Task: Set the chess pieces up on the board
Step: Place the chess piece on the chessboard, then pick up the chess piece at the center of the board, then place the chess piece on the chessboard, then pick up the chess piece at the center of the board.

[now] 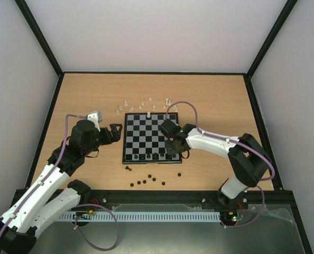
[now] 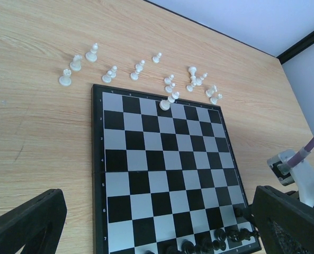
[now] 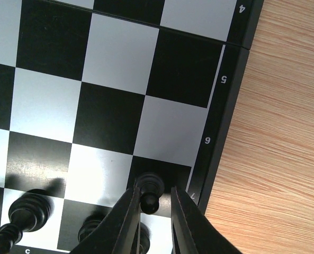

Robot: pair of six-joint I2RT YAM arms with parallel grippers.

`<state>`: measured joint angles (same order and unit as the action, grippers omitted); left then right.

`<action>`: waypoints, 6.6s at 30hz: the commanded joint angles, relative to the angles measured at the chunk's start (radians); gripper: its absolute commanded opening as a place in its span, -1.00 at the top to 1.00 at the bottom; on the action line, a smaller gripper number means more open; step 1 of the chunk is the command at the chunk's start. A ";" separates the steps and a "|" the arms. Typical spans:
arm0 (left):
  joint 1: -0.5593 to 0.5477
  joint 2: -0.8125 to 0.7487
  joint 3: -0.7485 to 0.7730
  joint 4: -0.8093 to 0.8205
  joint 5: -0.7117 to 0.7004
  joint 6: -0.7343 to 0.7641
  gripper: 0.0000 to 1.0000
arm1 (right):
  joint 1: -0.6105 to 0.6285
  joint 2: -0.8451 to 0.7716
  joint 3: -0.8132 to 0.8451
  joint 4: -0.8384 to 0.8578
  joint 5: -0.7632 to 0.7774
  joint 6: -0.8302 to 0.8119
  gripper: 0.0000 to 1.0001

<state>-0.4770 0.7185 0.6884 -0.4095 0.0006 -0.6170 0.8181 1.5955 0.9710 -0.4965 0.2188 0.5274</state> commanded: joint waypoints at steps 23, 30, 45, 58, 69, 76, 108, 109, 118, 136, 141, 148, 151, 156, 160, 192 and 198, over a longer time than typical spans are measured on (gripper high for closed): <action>0.005 0.022 -0.006 0.038 0.034 0.001 -0.98 | 0.055 -0.443 -0.126 -0.160 -0.038 0.153 0.21; 0.005 0.027 -0.015 0.044 0.044 0.001 -0.98 | 0.206 -0.378 -0.189 -0.168 -0.020 0.311 0.21; 0.005 0.053 -0.036 0.080 0.073 0.004 -0.98 | 0.337 -0.278 -0.295 -0.095 -0.054 0.421 0.39; 0.005 0.050 -0.038 0.079 0.074 0.007 -0.98 | 0.334 -0.216 -0.286 -0.065 -0.013 0.413 0.60; 0.005 0.050 -0.034 0.078 0.076 0.009 -0.98 | 0.313 -0.235 -0.239 -0.095 0.029 0.380 0.87; 0.004 0.041 -0.033 0.071 0.070 0.010 -0.98 | 0.286 -0.291 -0.044 -0.218 0.116 0.305 0.87; 0.012 0.021 -0.037 0.048 0.047 0.013 -0.98 | 0.071 0.119 0.153 -0.095 -0.012 0.022 0.84; 0.012 0.022 -0.037 0.050 0.047 0.013 -0.98 | 0.071 0.122 0.148 -0.090 -0.014 0.022 0.84; 0.013 0.025 -0.036 0.049 0.047 0.012 -0.98 | 0.063 0.132 0.133 -0.081 -0.021 0.020 0.83; 0.013 0.031 -0.033 0.051 0.048 0.008 -0.98 | 0.061 0.128 0.123 -0.073 -0.020 0.016 0.57; 0.014 0.032 -0.031 0.051 0.048 0.009 -0.98 | 0.060 0.087 0.150 -0.084 0.021 0.019 0.42; 0.014 0.042 -0.021 0.053 0.047 0.010 -0.98 | 0.064 -0.090 0.143 -0.111 0.058 0.036 0.22; 0.014 0.048 -0.008 0.047 0.039 0.013 -0.98 | 0.098 -0.162 0.104 -0.128 0.032 0.050 0.20; 0.014 0.055 0.002 0.050 0.039 0.013 -0.98 | 0.241 -0.206 0.015 -0.133 -0.043 0.092 0.15; 0.014 0.059 -0.001 0.056 0.042 0.010 -0.98 | 0.313 -0.185 -0.069 -0.083 -0.110 0.124 0.14; 0.014 0.058 -0.043 0.074 0.053 0.007 -0.98 | 0.486 -0.054 -0.138 -0.043 -0.176 0.229 0.59; 0.014 0.057 -0.043 0.077 0.056 0.006 -0.98 | 0.489 -0.055 -0.151 -0.041 -0.173 0.235 0.77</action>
<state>-0.4698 0.7761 0.6582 -0.3496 0.0483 -0.6121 1.2968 1.5410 0.8356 -0.4953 0.0486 0.7456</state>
